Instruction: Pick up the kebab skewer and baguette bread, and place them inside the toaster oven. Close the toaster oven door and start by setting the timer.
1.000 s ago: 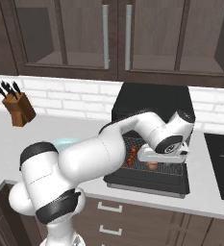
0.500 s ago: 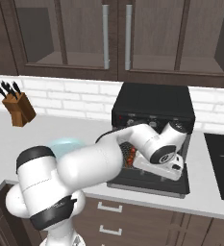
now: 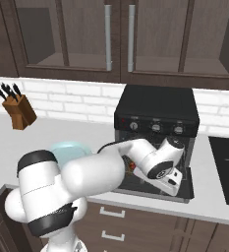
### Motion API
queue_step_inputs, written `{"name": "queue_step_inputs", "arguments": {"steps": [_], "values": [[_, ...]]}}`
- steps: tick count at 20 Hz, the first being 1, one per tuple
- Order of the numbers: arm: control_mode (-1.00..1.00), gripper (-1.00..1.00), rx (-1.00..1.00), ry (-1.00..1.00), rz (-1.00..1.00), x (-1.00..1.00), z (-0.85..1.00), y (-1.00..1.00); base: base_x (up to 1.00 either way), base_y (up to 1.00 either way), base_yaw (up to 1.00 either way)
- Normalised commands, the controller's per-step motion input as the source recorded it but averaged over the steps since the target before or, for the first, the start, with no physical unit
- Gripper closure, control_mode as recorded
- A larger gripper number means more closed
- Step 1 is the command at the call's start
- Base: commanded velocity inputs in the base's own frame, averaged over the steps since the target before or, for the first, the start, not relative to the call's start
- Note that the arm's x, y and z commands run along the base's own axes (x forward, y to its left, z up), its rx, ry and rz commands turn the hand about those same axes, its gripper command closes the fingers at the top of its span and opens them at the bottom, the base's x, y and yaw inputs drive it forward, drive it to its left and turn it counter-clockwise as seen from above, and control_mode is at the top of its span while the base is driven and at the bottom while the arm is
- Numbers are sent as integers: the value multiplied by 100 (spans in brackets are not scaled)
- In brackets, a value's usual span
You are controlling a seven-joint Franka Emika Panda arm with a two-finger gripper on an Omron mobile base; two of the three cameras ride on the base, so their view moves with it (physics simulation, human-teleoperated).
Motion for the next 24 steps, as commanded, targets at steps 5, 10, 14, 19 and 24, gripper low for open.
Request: {"name": "queue_step_inputs", "arguments": {"steps": [5, 10, 14, 19, 24], "values": [[-100, -100, -7, 0, -18, 47, -15, 13, 0, 0, 0], [-100, -100, -11, 0, -10, 35, -24, 1, 0, 0, 0], [-100, -100, -6, -4, -6, 19, -15, 1, 0, 0, 0], [-100, -100, 0, -7, -5, 35, -2, 1, 0, 0, 0], [-100, -100, 0, -7, -6, 36, 0, 7, 0, 0, 0]]}}
